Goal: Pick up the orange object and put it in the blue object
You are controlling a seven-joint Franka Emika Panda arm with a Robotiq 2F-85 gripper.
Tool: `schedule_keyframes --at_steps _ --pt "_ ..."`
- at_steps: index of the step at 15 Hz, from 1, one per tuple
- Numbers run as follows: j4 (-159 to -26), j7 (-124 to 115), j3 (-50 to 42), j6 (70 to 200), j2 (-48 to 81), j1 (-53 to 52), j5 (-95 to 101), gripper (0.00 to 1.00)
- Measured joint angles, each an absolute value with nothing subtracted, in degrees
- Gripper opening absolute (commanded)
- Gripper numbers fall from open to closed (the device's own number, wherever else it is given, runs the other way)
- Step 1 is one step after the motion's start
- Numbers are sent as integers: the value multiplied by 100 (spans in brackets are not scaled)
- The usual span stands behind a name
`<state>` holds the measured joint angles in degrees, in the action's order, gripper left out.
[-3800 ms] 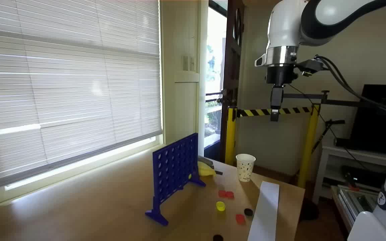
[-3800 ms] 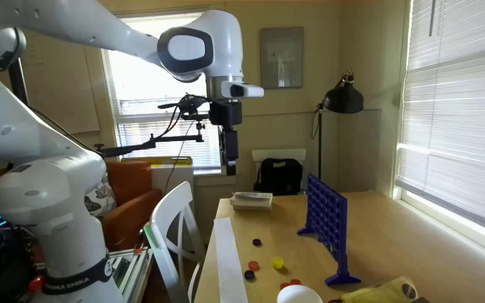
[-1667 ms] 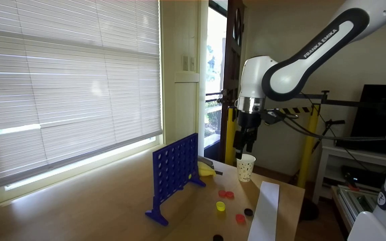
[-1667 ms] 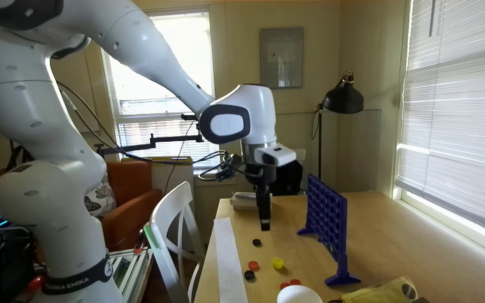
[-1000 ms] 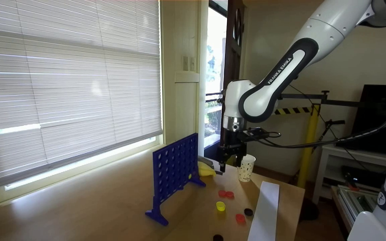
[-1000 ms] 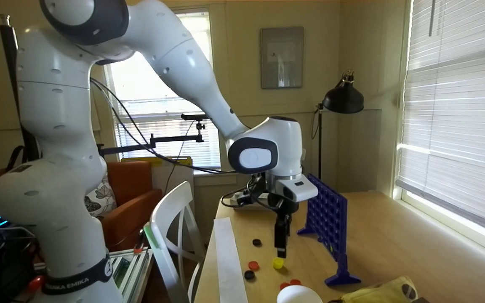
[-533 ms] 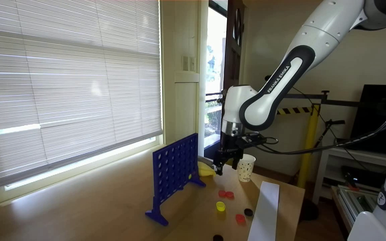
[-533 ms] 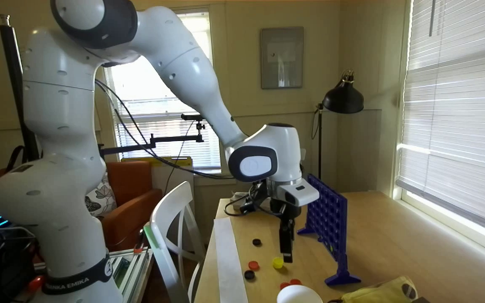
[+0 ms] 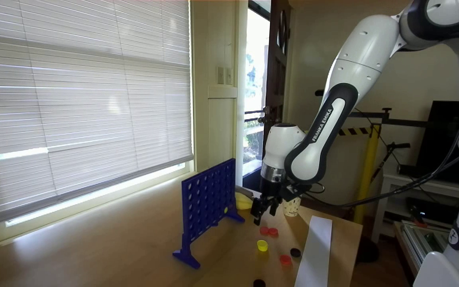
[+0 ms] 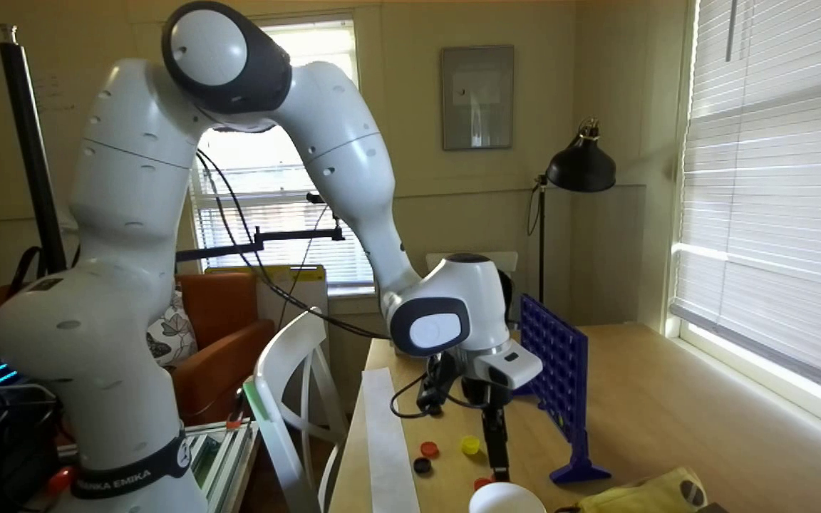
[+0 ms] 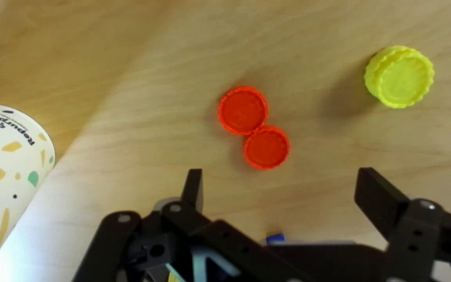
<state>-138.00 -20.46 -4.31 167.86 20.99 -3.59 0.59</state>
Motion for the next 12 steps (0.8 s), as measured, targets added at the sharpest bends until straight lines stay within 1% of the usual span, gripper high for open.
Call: schedule_keyframes --at_steps 7,9,10,11,12 --pt "-13559 -1826 -506 16849 2494 -399 47 100" --pt "-13532 -1790 -506 16845 2521 -399 44 95" --pt "-13526 -1775 -506 16834 2525 -398 42 97" --pt "-13521 -1766 -506 16804 2526 -398 34 91" --pt "-13511 -1762 -506 16759 2526 -398 27 92"
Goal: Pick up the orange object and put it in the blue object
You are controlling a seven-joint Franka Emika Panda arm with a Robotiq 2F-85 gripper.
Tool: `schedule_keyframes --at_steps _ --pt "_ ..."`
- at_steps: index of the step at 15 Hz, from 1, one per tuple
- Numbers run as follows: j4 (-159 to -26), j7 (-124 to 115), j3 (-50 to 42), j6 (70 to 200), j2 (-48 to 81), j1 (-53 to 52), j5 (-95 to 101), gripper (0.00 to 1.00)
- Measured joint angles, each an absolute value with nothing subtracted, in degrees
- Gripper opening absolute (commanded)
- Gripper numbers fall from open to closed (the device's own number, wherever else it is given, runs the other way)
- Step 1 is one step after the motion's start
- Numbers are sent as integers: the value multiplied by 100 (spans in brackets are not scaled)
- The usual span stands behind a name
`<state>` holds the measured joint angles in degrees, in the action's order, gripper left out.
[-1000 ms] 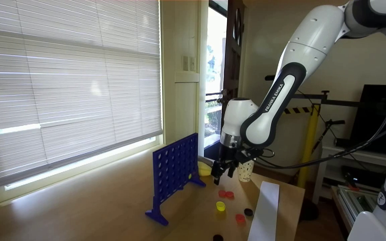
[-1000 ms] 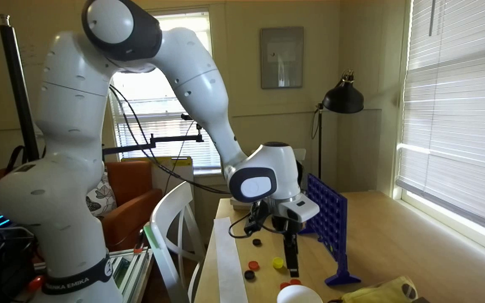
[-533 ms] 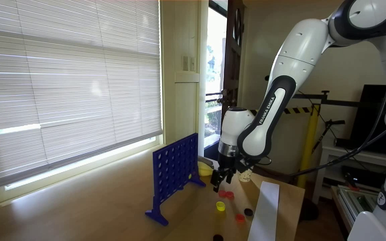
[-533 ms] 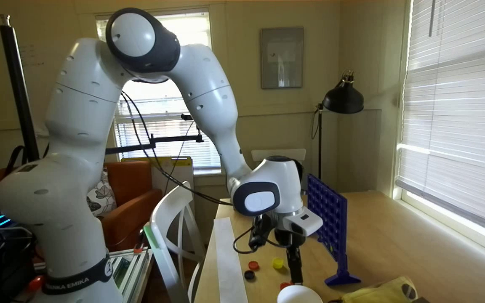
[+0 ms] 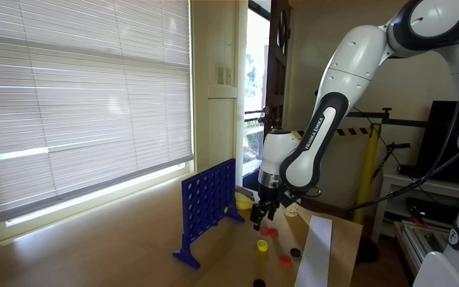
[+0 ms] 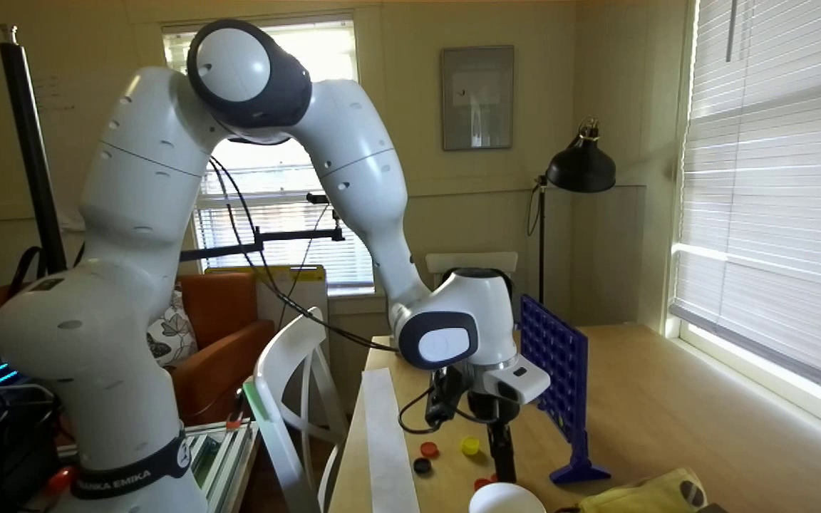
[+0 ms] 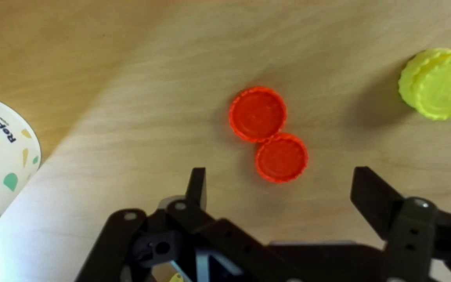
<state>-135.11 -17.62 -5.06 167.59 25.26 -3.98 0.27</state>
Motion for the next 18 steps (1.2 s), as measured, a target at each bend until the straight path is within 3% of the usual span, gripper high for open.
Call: schedule_keyframes --at_steps 2,6,9,15,17,18 --pt "-13472 -1760 -505 16636 2526 -398 22 87" --pt "-13411 -1754 -504 16476 2527 -394 20 64" --pt "-13392 -1743 -485 16426 2531 -379 13 69" --pt "-13386 -1725 -442 16411 2542 -344 -37 53" --pt "-13384 -1720 -442 16411 2550 -334 -42 51" --pt "-13382 -1718 -442 16411 2557 -327 -46 57"
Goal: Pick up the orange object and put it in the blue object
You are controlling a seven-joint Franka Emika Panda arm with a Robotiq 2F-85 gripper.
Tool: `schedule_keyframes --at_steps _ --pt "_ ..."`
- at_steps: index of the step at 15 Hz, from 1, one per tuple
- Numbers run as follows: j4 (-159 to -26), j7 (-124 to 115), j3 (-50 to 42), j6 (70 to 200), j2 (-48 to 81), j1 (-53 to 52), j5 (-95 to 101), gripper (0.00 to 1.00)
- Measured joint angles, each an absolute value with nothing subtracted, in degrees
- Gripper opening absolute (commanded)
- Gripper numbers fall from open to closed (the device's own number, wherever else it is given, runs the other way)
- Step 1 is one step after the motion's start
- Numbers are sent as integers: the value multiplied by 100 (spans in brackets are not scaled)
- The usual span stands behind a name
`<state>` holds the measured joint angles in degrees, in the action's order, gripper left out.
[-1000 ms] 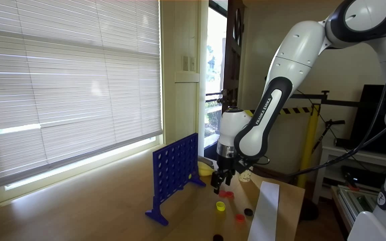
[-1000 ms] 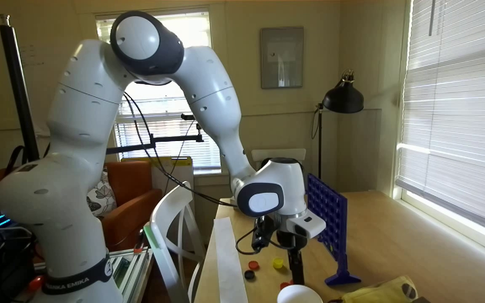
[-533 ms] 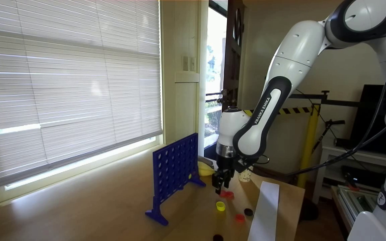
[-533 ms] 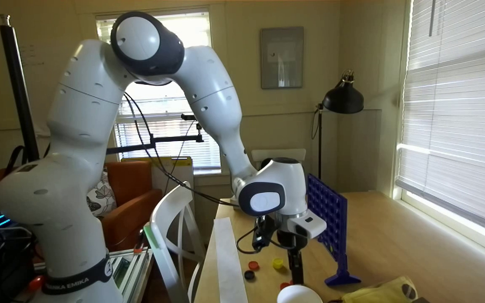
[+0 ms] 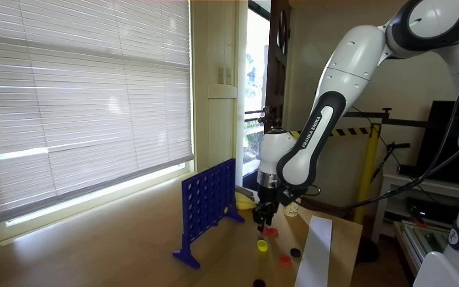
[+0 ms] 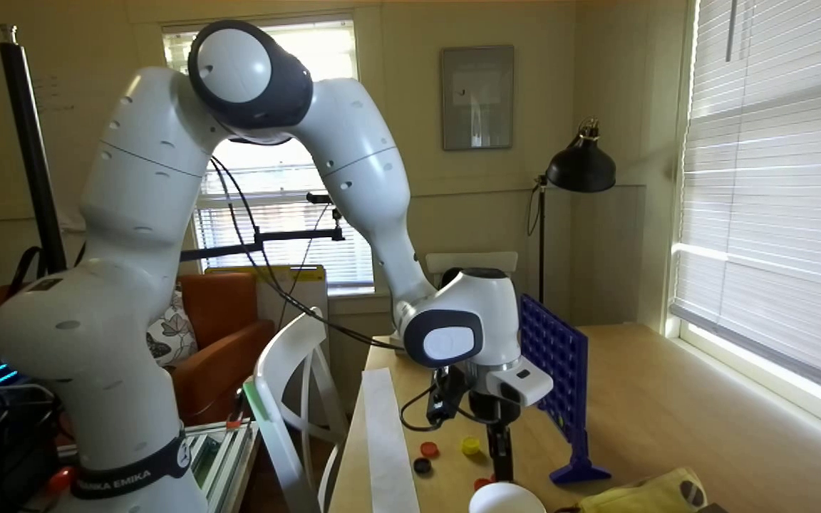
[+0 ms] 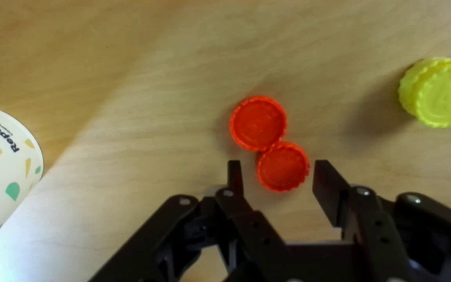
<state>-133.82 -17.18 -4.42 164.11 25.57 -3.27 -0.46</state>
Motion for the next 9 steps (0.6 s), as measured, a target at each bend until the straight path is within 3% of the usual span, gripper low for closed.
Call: schedule_keyframes --at_steps 2,6,8,9 --pt "-13371 -1713 -440 16411 2582 -311 -59 61" --pt "-13308 -1650 -423 16411 2676 -281 -82 55" --pt "-13290 -1611 -408 16411 2690 -267 -86 39" --pt "-13285 -1593 -401 16411 2690 -260 -87 27"
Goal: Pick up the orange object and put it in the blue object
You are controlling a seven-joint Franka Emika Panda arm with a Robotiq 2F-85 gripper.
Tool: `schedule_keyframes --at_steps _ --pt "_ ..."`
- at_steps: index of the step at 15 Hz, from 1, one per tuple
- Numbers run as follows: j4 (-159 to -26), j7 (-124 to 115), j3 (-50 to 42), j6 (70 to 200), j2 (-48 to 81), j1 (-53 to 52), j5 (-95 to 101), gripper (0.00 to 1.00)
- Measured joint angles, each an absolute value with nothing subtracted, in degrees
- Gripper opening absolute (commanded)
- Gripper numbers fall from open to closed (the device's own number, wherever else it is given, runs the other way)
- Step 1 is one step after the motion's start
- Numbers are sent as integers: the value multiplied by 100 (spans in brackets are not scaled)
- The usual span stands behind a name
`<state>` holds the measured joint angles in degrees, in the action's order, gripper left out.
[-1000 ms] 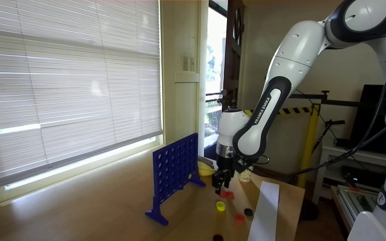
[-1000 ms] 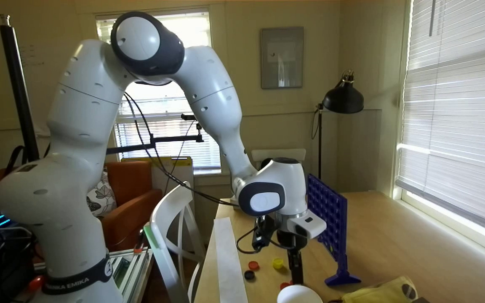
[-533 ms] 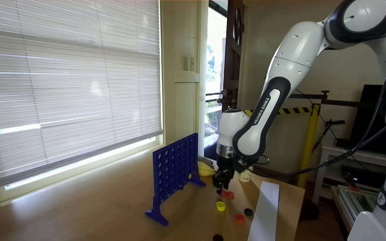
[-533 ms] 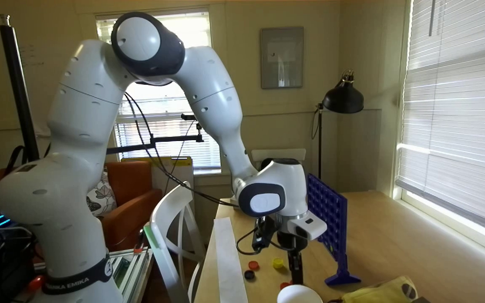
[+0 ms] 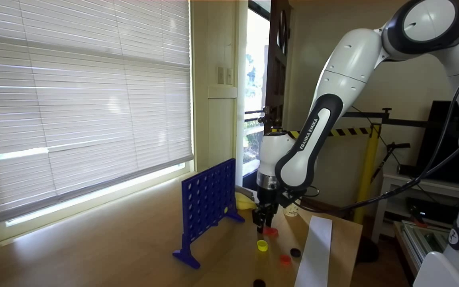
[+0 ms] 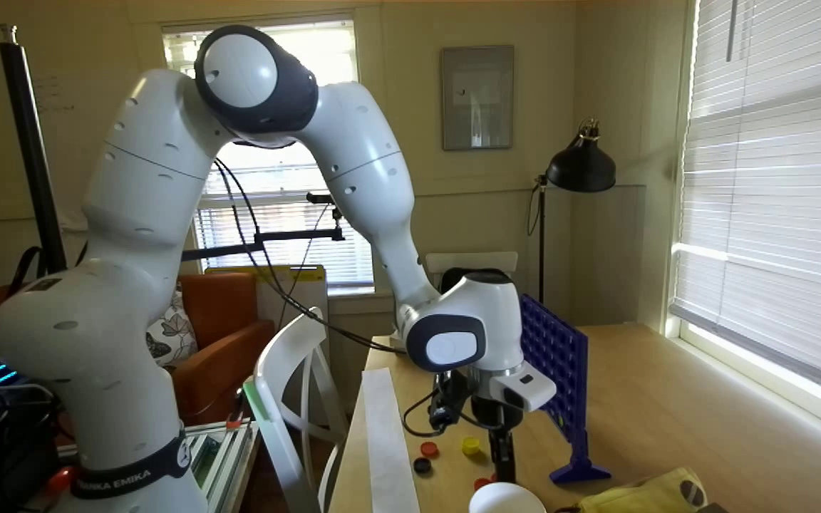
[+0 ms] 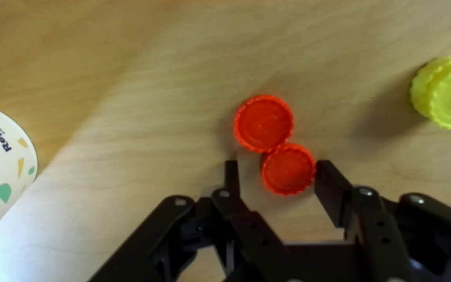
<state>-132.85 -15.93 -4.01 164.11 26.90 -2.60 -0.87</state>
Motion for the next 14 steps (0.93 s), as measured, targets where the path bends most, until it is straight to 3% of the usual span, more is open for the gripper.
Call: schedule_keyframes --at_steps 2,3,9,14 --pt "-13270 -1553 -398 16411 2687 -248 -87 12" --pt "-13264 -1534 -399 16402 2682 -237 -87 10" --pt "-13290 -1641 -559 16771 2590 -335 -87 10" --pt "-13897 -2031 -1203 17108 1287 -663 39 10"
